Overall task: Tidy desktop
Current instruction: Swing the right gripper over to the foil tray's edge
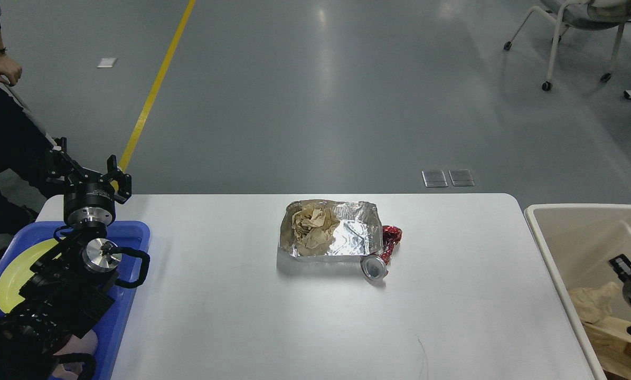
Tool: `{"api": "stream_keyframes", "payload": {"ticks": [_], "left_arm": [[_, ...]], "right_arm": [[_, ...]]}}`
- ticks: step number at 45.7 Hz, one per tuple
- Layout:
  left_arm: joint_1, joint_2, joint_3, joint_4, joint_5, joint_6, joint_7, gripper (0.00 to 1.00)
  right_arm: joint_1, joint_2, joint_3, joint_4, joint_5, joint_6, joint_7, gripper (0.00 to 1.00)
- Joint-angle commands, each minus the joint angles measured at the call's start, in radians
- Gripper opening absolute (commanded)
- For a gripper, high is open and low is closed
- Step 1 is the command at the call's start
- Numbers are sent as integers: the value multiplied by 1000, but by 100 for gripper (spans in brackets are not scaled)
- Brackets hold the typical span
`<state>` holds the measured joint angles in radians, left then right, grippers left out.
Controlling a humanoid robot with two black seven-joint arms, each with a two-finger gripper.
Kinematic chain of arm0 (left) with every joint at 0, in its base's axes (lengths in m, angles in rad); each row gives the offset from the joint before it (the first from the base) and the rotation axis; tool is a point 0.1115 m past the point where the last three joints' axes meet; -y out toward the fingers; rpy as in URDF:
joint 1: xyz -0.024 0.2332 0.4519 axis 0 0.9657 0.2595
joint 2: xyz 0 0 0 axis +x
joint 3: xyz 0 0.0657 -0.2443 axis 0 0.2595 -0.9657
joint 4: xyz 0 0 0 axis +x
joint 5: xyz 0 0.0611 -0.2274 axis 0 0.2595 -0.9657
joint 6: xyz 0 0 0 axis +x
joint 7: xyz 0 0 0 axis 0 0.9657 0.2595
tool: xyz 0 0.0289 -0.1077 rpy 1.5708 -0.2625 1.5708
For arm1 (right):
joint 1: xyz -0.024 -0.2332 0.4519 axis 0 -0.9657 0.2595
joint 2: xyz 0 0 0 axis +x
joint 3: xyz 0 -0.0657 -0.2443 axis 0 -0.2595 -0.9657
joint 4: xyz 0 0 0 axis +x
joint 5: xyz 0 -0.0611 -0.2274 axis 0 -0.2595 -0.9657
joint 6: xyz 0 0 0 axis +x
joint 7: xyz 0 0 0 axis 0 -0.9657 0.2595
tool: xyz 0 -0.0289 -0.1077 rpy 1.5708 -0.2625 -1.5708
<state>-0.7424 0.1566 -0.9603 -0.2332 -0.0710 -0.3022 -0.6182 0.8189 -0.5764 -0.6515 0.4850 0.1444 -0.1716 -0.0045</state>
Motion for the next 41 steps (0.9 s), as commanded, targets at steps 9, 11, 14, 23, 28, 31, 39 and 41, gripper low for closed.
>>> {"api": "stream_keyframes", "payload": {"ticks": [9,11,14,23,28,31,39,41], "left_arm": [[0,0,0,0,-1,0,0,97],[0,0,0,0,-1,0,0,97],[0,0,0,0,-1,0,0,97],[0,0,0,0,0,0,0,97],[0,0,0,0,0,0,0,97],[0,0,0,0,0,0,0,97],[0,0,0,0,0,0,0,97],[0,0,0,0,0,0,0,97]], "right_arm": [[383,62,-275,207,-2,20,-3,100],[460,96,-321,247,-2,29,-3,100],[557,151,-384,306,1,46,-5,100],[764,309,-462,434,3,104,-5,100],[825,378,-462,469,-2,164,-5,100],[865,420,-459,486,-2,210,-5,100],[1045,503,-442,569,-2,386,-5,100],[1094,523,-439,589,0,438,-5,100]]}}
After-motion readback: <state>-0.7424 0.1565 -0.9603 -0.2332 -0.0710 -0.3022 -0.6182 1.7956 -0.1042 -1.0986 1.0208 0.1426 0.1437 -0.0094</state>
